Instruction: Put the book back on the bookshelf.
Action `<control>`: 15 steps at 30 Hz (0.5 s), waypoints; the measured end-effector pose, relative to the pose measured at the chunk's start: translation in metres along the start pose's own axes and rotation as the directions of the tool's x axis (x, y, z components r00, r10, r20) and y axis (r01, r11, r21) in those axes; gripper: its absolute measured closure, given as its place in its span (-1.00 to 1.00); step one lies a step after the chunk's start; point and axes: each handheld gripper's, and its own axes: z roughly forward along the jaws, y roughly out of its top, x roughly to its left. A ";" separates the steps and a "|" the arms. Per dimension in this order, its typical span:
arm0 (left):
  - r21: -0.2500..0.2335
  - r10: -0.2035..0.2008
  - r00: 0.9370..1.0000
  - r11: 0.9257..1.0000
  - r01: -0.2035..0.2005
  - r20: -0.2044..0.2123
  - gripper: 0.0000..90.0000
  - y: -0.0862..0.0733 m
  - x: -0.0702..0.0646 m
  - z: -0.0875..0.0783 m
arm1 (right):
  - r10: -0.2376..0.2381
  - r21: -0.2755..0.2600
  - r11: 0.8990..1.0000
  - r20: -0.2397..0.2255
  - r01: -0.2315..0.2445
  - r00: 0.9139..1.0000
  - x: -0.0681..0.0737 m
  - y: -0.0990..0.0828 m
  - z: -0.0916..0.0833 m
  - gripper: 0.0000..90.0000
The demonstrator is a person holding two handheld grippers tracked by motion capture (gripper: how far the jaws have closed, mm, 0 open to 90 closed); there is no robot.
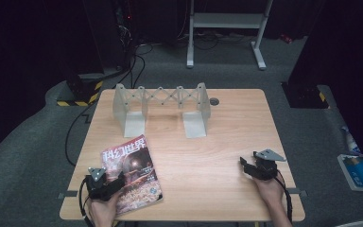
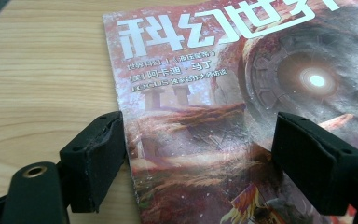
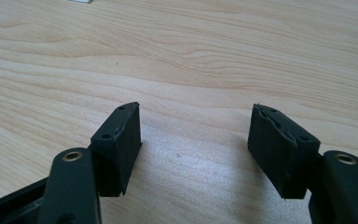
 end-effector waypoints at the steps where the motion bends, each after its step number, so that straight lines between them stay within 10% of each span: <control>1: -0.002 0.004 1.000 1.000 -0.004 0.005 -0.60 0.000 -0.003 0.001 | -0.003 -0.001 1.000 0.001 0.003 1.000 0.000 0.000 0.000 -0.23; 15: -0.006 0.029 0.999 1.000 -0.028 0.046 -0.60 0.004 -0.028 0.008 | -0.014 -0.002 1.000 -0.007 0.014 1.000 0.000 0.000 0.000 -0.23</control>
